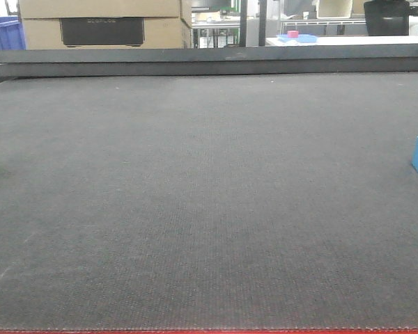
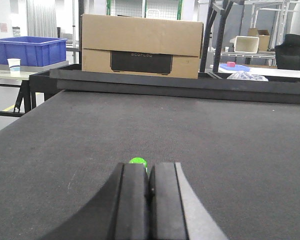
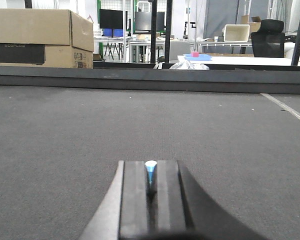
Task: Grab block from conveyor and place in blue bin
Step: 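Lower both grippers toward the green and blue blocks on the conveyor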
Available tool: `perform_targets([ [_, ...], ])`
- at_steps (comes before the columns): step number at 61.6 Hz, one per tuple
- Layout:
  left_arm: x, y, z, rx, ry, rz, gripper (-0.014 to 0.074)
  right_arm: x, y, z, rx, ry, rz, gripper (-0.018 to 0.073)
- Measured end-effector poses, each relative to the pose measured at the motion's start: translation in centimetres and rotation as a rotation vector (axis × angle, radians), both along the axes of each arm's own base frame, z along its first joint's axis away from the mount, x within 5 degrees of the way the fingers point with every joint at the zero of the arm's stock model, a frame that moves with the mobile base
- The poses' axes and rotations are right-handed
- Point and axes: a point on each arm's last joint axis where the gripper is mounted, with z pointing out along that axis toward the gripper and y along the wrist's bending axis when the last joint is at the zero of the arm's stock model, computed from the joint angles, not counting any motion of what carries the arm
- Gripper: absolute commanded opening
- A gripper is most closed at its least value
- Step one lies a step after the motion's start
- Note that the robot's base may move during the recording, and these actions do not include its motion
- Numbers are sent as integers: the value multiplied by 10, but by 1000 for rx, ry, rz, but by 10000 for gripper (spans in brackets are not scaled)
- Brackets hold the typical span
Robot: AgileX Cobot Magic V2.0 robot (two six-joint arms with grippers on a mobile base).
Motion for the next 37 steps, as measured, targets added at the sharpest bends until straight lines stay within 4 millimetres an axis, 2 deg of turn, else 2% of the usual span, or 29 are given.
perform_targets([
  [37,0,0,0,0,0,0,-111,0,0,0,0,0,0,-162],
])
